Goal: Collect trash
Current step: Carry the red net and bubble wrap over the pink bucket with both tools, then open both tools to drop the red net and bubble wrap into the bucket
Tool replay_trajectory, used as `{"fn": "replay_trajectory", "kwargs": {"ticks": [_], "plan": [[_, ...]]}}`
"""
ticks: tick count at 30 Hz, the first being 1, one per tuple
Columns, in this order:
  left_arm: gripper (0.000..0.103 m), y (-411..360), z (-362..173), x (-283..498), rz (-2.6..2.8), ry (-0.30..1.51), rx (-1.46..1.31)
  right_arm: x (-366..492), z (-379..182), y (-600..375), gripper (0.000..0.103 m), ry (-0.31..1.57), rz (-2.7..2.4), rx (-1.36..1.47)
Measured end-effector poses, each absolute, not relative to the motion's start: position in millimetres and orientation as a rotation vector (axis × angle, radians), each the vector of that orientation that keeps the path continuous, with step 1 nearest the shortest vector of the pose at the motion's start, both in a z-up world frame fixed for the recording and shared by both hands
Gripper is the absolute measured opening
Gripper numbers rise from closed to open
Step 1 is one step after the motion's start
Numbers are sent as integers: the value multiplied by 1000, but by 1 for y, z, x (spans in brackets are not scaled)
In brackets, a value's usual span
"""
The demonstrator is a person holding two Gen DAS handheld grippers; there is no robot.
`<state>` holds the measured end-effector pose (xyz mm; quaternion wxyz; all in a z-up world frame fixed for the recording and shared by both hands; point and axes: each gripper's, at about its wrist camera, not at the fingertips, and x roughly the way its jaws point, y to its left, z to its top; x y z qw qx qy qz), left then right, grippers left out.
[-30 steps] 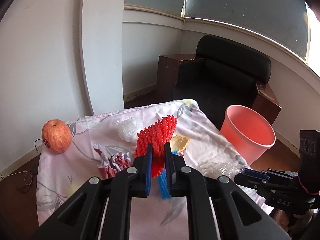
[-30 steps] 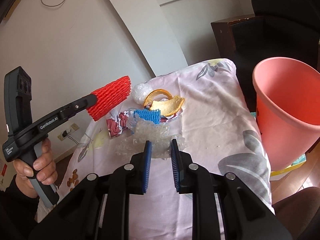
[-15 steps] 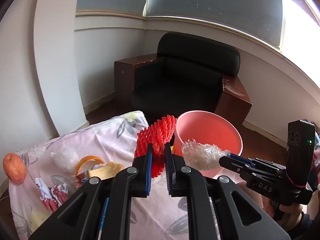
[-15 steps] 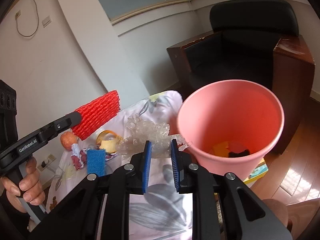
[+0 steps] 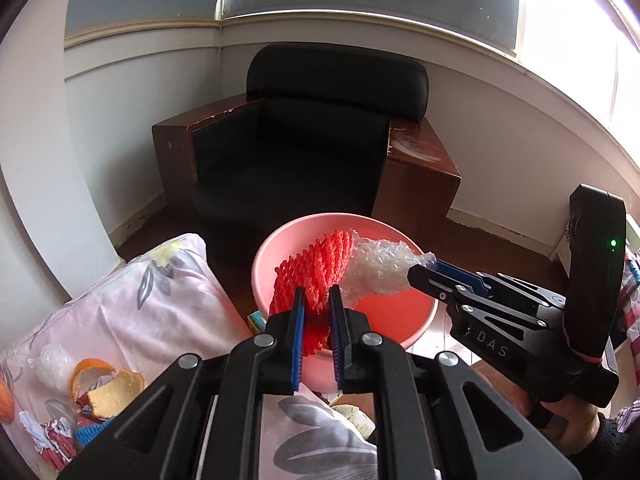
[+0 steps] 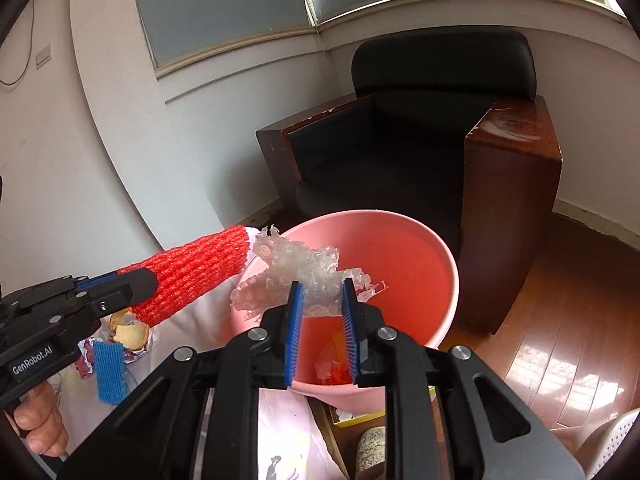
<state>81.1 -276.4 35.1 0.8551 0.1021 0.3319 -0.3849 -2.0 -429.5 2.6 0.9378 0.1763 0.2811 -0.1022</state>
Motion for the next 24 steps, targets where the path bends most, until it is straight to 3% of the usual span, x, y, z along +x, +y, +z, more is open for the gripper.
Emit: {"fn": "replay_trajectory", "kwargs": {"ticks": [17, 21, 24], "plan": [[12, -340, 6, 109, -837, 740, 304, 18, -19, -463, 21, 616, -306, 380], [18, -345, 5, 110, -843, 736, 315, 21, -23, -467, 22, 624, -303, 408], [30, -345, 7, 110, -838, 727, 311, 22, -25, -470, 23, 630, -307, 413]]}}
